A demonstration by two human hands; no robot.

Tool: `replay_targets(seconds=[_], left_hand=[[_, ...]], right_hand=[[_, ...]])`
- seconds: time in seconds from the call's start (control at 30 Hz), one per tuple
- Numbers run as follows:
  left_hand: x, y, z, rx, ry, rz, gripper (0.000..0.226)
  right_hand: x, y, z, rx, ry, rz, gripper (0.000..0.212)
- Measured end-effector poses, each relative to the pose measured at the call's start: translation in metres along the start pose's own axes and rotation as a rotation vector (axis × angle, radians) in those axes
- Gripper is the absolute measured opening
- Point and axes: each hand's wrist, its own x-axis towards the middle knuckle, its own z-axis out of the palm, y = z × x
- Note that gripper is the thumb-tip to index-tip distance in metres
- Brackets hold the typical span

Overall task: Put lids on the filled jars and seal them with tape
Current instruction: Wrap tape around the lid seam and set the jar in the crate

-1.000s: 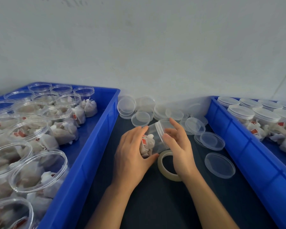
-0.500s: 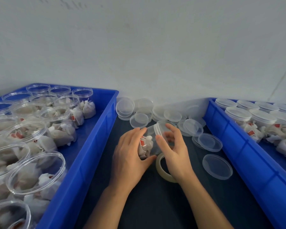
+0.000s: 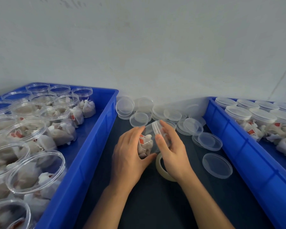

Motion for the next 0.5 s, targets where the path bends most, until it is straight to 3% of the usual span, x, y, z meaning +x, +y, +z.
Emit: replay_targets(seconds=[0.23,0.5], left_hand=[[-0.0016,0.0026,0.0013,0.069,0.009,-0.001,0.095],[-0.0037,0.0098,-0.0046,-0.067,-0.054,-0.070,0.094]], right_hand=[[0.0020,-0.0050,0.0028,0.111,0.048,-0.012,0.048],[0.0030,-0.0042,-0.0038,0.309,0.038,0.056,0.061]])
